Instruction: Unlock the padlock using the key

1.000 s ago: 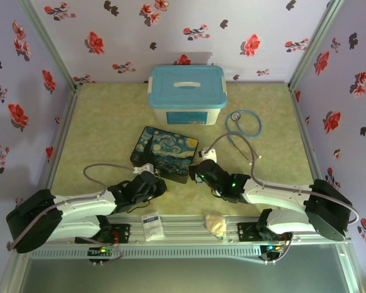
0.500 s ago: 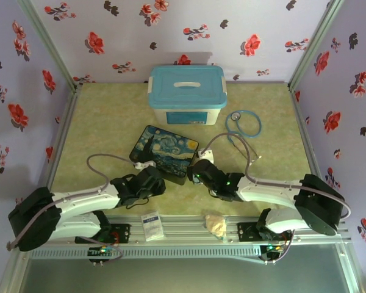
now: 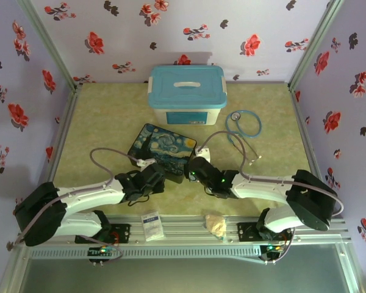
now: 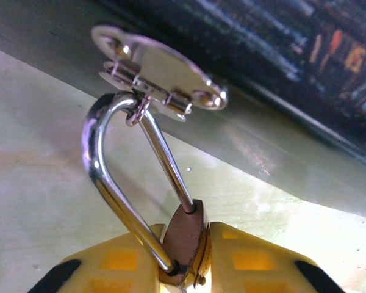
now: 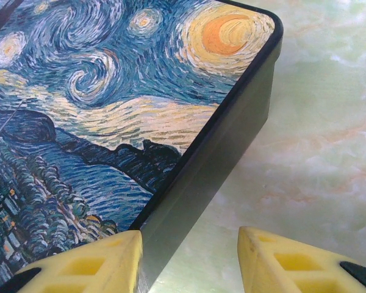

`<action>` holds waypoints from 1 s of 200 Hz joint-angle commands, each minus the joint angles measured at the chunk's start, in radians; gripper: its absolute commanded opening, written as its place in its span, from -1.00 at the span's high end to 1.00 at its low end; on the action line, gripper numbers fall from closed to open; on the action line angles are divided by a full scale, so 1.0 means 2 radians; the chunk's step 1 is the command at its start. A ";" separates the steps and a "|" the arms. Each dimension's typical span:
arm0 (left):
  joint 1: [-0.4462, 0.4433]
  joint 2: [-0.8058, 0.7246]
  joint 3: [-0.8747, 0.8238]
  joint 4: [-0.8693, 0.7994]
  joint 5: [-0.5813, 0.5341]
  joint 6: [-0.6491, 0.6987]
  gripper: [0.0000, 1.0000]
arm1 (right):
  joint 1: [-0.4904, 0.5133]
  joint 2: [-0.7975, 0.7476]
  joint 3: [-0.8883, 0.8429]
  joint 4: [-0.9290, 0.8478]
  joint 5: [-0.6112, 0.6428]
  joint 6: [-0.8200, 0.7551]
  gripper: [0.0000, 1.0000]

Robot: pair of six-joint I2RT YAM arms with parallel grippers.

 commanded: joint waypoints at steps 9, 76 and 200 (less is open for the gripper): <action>-0.001 0.002 0.021 -0.095 -0.043 0.026 0.61 | -0.002 0.012 0.014 0.017 -0.006 0.008 0.09; 0.009 -0.040 -0.027 -0.021 -0.002 0.022 0.49 | -0.002 0.021 0.029 0.015 -0.008 0.007 0.09; 0.018 -0.140 -0.136 0.129 0.005 0.025 -0.08 | -0.003 0.032 0.012 0.039 -0.017 0.022 0.11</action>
